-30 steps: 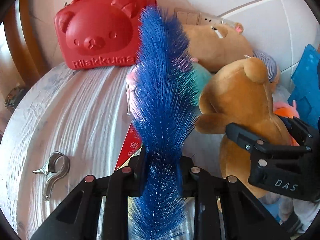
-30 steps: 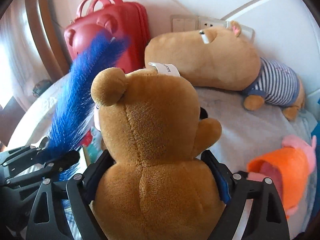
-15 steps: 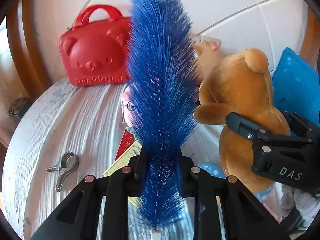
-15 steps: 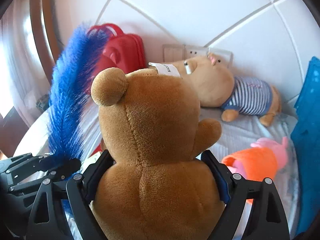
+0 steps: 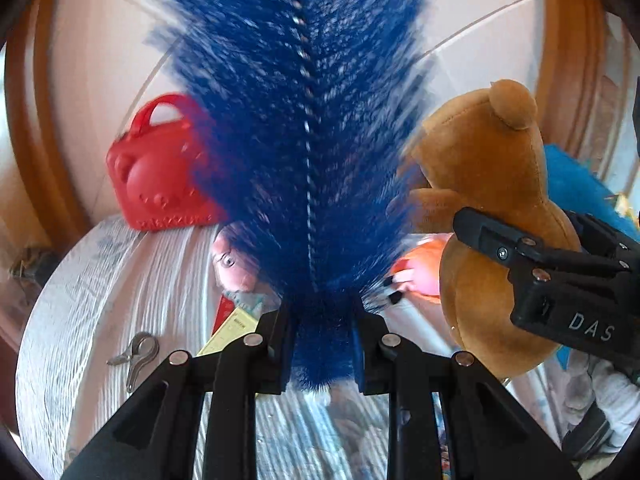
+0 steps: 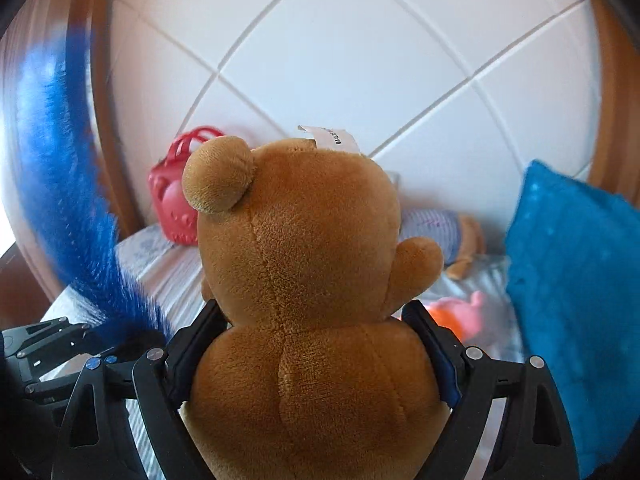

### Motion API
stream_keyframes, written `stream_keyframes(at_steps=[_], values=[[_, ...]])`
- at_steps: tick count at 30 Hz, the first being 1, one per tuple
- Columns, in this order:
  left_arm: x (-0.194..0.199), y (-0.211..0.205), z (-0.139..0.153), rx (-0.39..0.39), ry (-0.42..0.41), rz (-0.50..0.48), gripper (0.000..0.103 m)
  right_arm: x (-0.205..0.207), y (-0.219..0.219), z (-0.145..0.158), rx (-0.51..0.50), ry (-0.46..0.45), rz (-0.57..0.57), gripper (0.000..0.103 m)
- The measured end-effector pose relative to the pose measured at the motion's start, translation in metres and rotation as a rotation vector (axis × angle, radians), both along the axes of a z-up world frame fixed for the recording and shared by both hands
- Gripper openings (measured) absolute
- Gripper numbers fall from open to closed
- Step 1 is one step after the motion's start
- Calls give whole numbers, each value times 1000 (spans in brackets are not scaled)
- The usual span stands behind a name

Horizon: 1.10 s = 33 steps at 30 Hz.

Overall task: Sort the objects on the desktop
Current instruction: 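Carry the feather duster with left tool while right tool carries the teddy bear to the blue crate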

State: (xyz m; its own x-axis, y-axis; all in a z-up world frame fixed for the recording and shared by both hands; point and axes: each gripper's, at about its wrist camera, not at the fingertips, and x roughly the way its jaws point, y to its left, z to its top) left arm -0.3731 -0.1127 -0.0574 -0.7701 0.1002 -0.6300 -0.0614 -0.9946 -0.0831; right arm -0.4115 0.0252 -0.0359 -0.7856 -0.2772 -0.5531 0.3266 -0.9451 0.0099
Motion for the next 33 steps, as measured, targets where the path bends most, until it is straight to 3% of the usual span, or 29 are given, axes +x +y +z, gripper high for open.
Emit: stream_keyframes(at_steps=[10,21,26,33], values=[[37,40,47,-1,82,-164,22,69,42,57,12,90,-168,90],[52,112,80,11,146,-291,22,108,106,84,15,122,-307,90],[47,168,101,18,209,-283,22,103,151,113,11,183,-295,90],[30,284,146,30,305,-246,23,87,271,153,-11,288,-260,90]])
